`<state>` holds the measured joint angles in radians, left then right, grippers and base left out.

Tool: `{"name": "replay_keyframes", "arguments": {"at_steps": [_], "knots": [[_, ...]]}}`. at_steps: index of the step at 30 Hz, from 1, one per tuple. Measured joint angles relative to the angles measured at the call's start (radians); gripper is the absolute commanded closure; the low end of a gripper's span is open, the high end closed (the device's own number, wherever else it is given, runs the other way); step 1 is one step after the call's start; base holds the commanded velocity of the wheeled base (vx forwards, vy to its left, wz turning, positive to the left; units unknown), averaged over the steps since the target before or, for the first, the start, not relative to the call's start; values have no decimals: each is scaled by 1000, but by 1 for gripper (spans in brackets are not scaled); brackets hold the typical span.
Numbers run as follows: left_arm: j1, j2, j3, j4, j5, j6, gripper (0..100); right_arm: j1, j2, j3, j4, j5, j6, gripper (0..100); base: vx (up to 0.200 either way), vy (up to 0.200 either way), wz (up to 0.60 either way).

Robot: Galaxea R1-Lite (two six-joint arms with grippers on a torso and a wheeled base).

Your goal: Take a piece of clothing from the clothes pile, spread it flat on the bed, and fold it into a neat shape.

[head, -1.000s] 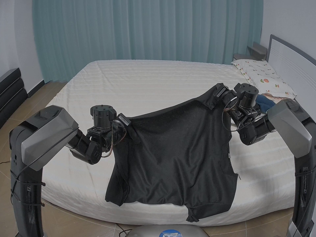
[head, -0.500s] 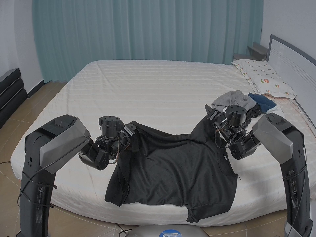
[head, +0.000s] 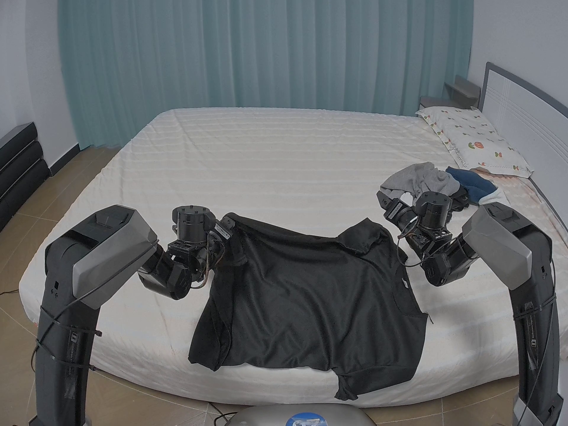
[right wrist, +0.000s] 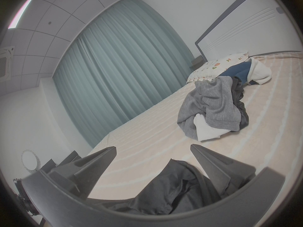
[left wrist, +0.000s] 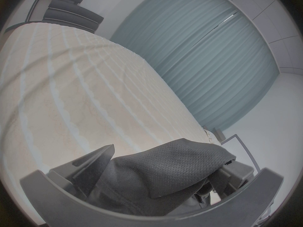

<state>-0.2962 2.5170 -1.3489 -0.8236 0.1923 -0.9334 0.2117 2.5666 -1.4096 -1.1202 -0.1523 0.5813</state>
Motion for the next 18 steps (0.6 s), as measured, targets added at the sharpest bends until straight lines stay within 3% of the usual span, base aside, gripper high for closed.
{"name": "replay_keyframes", "arguments": {"at_steps": [8,18], "knots": [[29,-30,-34,153,-62,-60,0,-4,-56,122,-6,11,4,0,0,0,0],[60,-94,-73,417,-307,-104,0,-4,-155,382,-32,65,74,0,0,0,0]]}}
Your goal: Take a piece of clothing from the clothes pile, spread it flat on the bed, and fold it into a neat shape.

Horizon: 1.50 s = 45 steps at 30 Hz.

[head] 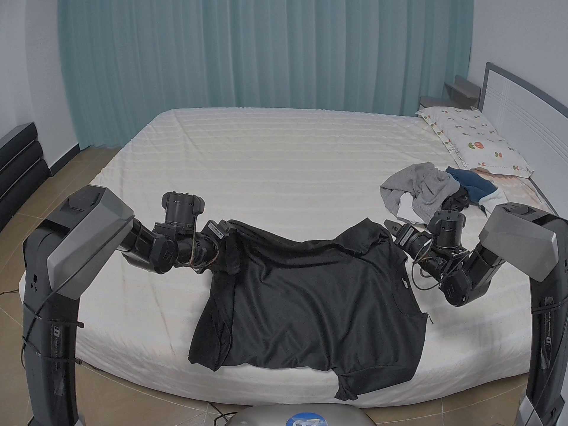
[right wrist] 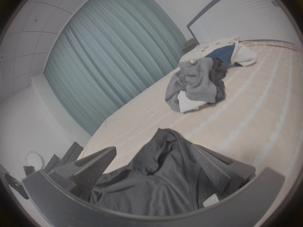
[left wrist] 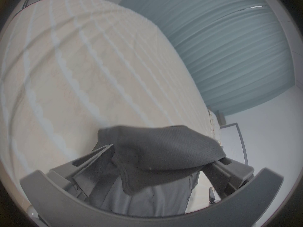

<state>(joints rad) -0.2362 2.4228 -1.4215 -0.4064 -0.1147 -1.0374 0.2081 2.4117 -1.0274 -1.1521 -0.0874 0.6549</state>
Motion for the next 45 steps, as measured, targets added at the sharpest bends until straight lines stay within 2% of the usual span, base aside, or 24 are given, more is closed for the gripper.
{"name": "replay_keyframes", "arguments": {"at_steps": [5,12,19,27,34,45], "knots": [[16,-35,-13,130,-83,7,0,1,-34,135,-62,36,20,0,0,0,0],[49,-58,-61,305,-102,69,0,2,-58,286,-151,67,25,0,0,0,0],[88,-64,-119,318,-92,70,0,-13,-66,365,-179,104,27,0,0,0,0],[93,-97,-23,304,-98,55,0,-60,-75,427,-172,147,26,0,0,0,0],[84,-155,190,121,-98,55,0,-100,-81,499,-168,208,26,0,0,0,0],[8,-214,614,-357,-25,25,0,-140,-88,602,-154,263,8,0,0,0,0]]}}
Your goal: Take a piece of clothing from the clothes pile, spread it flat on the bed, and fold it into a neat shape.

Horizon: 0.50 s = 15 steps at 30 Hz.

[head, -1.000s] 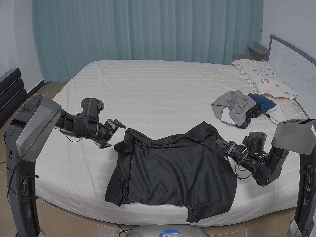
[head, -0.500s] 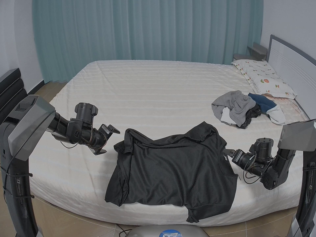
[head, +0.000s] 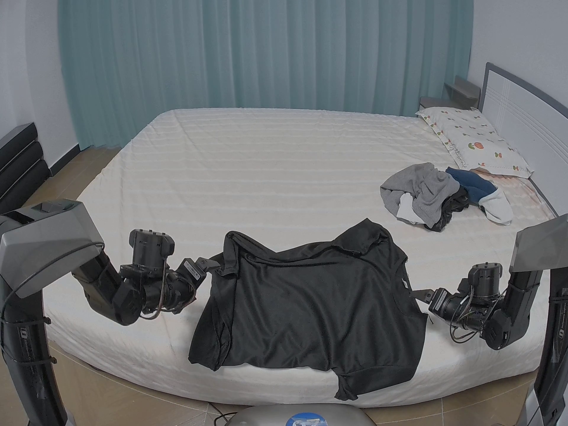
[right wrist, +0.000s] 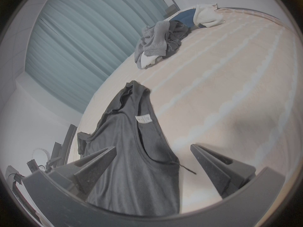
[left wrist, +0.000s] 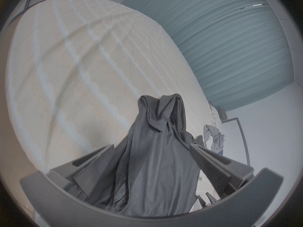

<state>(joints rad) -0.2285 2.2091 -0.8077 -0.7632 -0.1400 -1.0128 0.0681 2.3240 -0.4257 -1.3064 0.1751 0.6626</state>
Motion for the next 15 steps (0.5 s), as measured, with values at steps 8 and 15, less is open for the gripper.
{"name": "replay_keyframes", "arguments": {"at_steps": [8,15], "knots": [[-68,11,154,-185,62,-25,0,0,-8,56,3,10,-33,0,0,0,0],[-107,32,143,-204,169,-7,0,11,-9,67,-2,10,-35,0,0,0,0]]}}
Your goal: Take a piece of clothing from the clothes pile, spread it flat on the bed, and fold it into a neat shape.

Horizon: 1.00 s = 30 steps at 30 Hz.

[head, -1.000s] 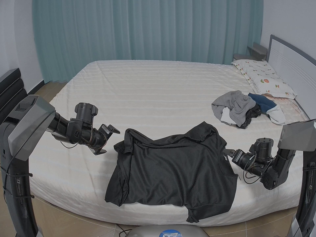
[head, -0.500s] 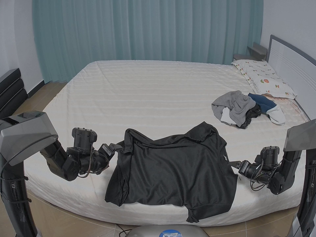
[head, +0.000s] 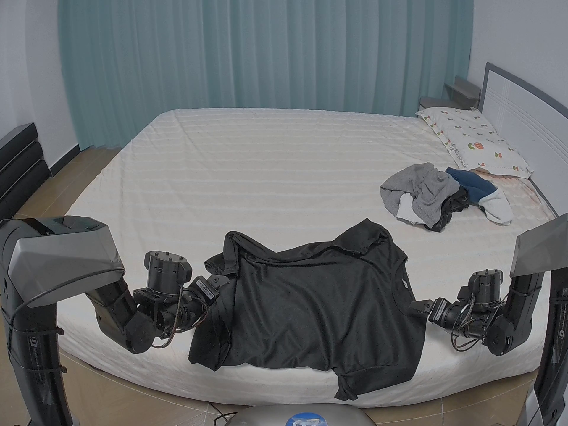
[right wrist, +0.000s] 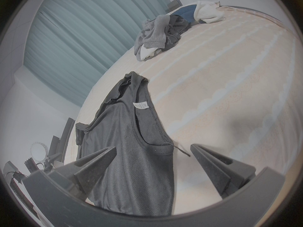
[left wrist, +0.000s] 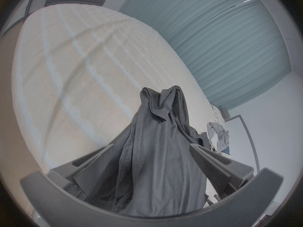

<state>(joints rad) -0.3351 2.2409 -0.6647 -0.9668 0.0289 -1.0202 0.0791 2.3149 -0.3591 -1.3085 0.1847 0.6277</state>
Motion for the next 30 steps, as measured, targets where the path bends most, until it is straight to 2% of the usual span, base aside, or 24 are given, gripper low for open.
{"name": "replay_keyframes", "arguments": {"at_steps": [7,12,18,30], "knots": [[-51,22,-9,5,34,41,0,5,-1,2,-4,0,-6,0,0,0,0],[-85,44,-6,5,128,109,0,6,-1,2,-6,-1,-9,0,0,0,0],[-127,68,1,7,194,161,0,11,-3,2,-6,-1,-9,0,0,0,0],[-144,106,-14,6,245,212,0,14,-5,2,-6,-2,-10,0,0,0,0]]}}
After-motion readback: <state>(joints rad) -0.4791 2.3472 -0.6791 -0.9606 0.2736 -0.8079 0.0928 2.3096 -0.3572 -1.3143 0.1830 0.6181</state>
